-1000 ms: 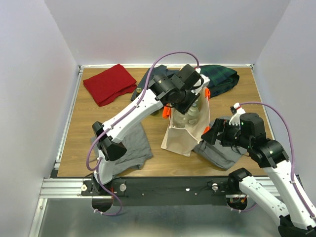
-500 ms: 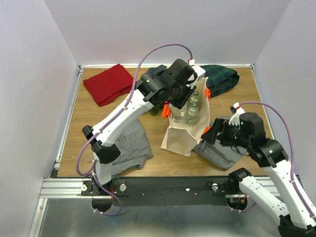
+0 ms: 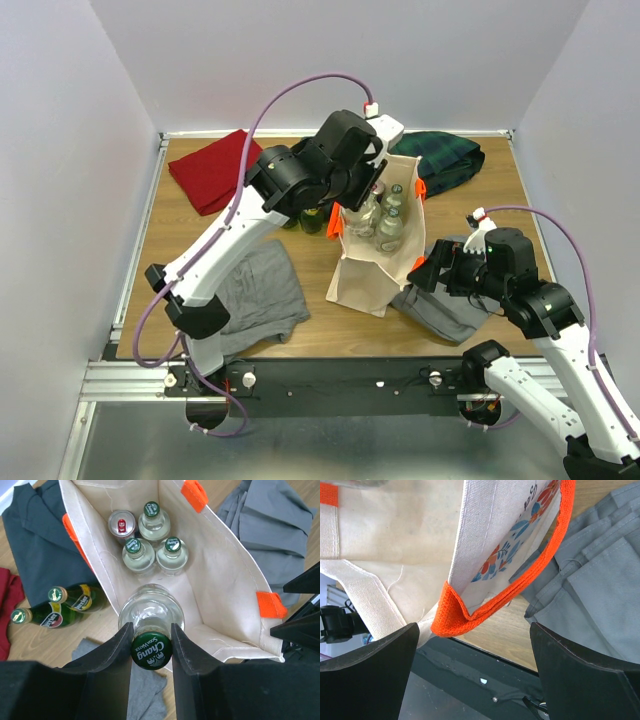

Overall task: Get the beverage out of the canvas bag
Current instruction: Take out the drink from the canvas bag, then place the drink at the center of the board.

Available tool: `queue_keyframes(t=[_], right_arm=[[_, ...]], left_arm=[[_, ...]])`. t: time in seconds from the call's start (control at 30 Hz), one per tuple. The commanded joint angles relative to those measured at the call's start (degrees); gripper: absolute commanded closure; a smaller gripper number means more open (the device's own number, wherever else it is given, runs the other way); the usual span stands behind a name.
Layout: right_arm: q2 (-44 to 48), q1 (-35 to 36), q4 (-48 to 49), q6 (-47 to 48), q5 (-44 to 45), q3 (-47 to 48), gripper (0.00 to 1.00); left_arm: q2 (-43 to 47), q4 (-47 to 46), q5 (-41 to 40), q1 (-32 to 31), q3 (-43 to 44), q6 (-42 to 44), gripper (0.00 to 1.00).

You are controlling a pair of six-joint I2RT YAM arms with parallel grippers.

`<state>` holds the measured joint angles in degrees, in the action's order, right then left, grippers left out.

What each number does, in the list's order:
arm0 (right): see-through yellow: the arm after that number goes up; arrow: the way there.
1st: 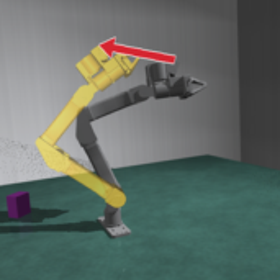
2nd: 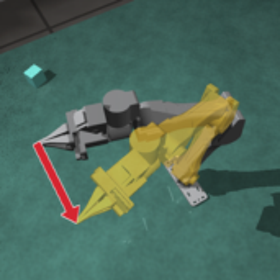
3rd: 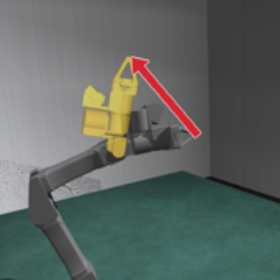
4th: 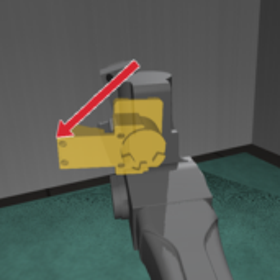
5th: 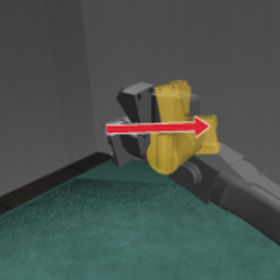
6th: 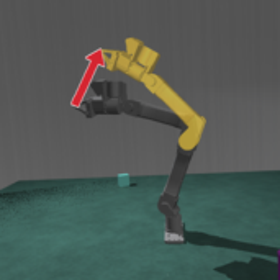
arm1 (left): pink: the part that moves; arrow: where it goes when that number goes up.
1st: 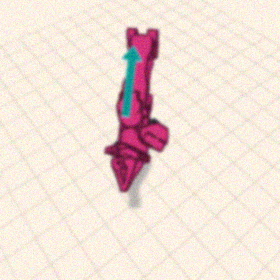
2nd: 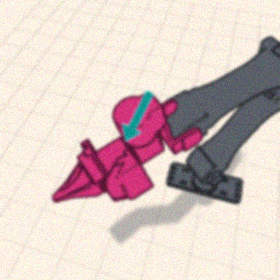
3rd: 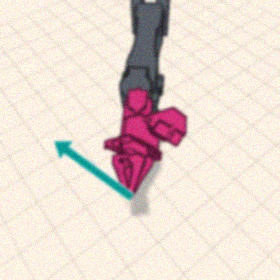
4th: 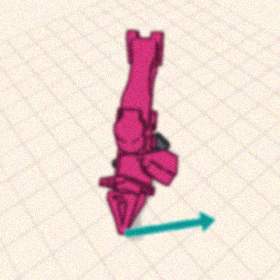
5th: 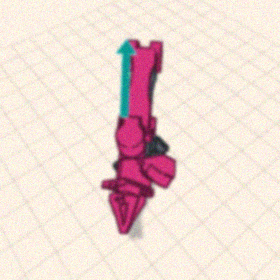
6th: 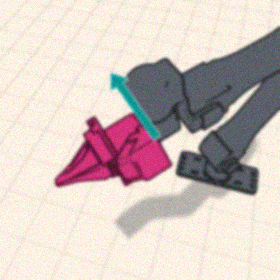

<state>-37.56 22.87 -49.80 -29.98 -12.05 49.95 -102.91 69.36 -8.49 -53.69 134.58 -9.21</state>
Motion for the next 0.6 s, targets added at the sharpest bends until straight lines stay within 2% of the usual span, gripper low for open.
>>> queue_keyframes(t=[0.0,0.57], right_arm=[[0.1,0.2,-1.1,0.3,1.8,-1.0,0.0],[-0.4,0.2,-1.1,0.3,1.7,-0.9,0.0]], left_arm=[[6.3,-8.4,-5.0,0.2,2.3,1.0,1.0],[13.3,-12.6,-13.0,0.2,-2.9,1.6,1.0]])
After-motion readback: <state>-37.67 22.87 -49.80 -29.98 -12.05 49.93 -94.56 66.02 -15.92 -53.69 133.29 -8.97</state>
